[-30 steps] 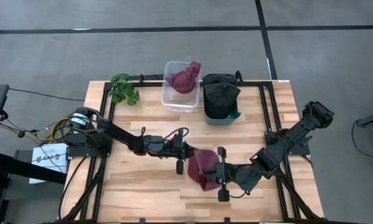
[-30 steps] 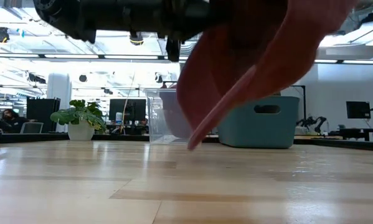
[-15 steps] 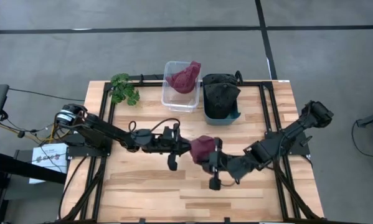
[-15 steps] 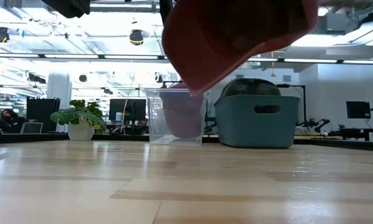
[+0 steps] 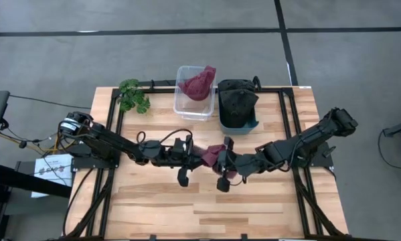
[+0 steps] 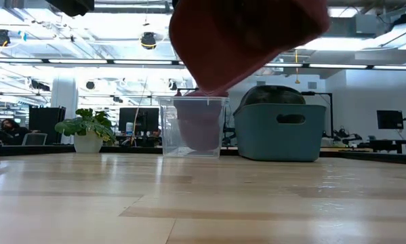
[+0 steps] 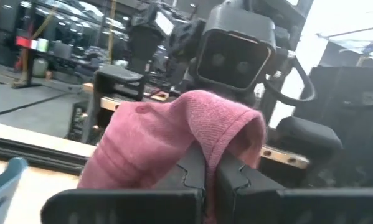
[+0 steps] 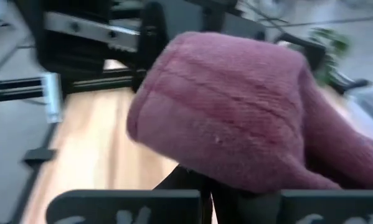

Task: Pick & Place hat
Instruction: Put the red cap into the transparent bin

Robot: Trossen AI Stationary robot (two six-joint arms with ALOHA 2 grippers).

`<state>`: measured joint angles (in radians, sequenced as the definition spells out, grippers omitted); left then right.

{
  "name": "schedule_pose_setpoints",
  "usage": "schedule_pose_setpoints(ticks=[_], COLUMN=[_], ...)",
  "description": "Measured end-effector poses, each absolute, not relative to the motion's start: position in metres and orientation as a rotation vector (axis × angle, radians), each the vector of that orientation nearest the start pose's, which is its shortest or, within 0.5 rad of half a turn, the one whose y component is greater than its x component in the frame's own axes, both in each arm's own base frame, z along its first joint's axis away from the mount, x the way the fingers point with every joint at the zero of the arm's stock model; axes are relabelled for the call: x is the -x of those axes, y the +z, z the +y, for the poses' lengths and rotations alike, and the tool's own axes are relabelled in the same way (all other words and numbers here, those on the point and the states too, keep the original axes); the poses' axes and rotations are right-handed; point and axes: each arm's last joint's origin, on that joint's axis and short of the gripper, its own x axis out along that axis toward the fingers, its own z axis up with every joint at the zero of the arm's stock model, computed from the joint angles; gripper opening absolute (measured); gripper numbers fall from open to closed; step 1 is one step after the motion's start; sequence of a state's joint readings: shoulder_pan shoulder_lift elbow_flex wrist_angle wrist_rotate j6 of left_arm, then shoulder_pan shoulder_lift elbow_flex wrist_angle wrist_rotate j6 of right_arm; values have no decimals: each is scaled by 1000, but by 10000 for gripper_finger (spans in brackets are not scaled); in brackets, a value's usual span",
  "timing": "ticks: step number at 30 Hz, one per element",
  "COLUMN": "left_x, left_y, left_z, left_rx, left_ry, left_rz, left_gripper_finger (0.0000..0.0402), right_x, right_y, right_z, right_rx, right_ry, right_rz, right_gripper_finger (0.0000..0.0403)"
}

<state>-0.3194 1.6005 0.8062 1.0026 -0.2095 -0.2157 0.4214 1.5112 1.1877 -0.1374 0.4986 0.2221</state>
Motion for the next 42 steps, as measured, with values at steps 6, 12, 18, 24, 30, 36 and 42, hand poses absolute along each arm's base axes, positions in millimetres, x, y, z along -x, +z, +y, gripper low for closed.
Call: schedule_pose_setpoints(ticks=[6,12,18,24,30,36,42], left_x=[-322,-322,-322,-322,-322,-320,-318], left_y=[253,252,252,253,254,254,257], left_z=[-100,-101,-101,-101,-99,-104,-109], left_rx=[261,257,254,236,230,239,240], left_ry=[-133,-132,-134,-156,-142,-150,-185], left_rz=[-172,-167,-167,-177,-186,-192,-198], left_gripper_finger=[4,4,5,5,5,5,5], right_x=[-299,-272,-236,-215,-216,-236,-259], right_y=[311,334,364,374,372,355,338], right_z=[156,171,175,174,175,180,172], right_rx=[16,85,104,81,98,124,168], right_ry=[34,102,59,67,76,53,-19], right_rz=[386,311,205,197,207,252,304], right_gripper_finger=[0,0,0,0,0,23,60])
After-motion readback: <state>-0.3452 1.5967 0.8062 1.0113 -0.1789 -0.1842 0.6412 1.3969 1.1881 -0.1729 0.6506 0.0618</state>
